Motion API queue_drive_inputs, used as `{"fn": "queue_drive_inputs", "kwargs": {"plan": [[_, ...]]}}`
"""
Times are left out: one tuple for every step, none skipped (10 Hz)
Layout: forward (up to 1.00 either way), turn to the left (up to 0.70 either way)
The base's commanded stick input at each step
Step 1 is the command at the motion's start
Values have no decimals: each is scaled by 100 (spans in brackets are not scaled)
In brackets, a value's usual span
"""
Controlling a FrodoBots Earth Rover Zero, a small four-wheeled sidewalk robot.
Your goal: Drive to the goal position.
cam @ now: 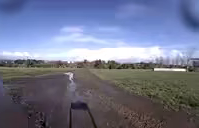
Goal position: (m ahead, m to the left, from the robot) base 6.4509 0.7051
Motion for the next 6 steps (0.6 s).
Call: {"fn": "queue_drive_inputs", "kwargs": {"plan": [[70,0],[70,0],[70,0],[70,0],[70,0],[70,0]]}}
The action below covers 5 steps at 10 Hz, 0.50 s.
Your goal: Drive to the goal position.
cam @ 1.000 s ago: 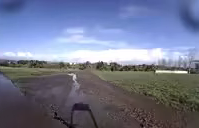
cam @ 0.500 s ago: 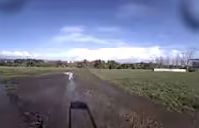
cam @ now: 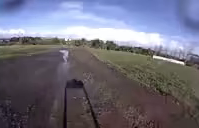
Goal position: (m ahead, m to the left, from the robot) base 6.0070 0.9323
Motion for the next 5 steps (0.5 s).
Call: {"fn": "queue_drive_inputs", "kwargs": {"plan": [[70,0],[70,0],[70,0],[70,9],[70,18]]}}
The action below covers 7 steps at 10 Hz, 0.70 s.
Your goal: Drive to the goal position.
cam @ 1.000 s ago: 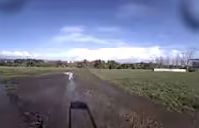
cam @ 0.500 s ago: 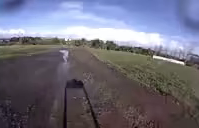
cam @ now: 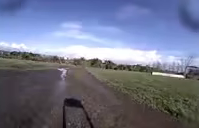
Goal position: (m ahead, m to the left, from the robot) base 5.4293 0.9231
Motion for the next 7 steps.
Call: {"fn": "queue_drive_inputs", "kwargs": {"plan": [[70,35],[70,35],[70,31],[70,19],[70,0],[70,0],[70,0]]}}
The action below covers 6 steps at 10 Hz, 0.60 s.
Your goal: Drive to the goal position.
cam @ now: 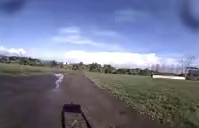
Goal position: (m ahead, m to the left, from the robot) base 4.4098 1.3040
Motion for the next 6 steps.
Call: {"fn": "queue_drive_inputs", "kwargs": {"plan": [[70,0],[70,0],[70,0],[70,0],[70,0],[70,0]]}}
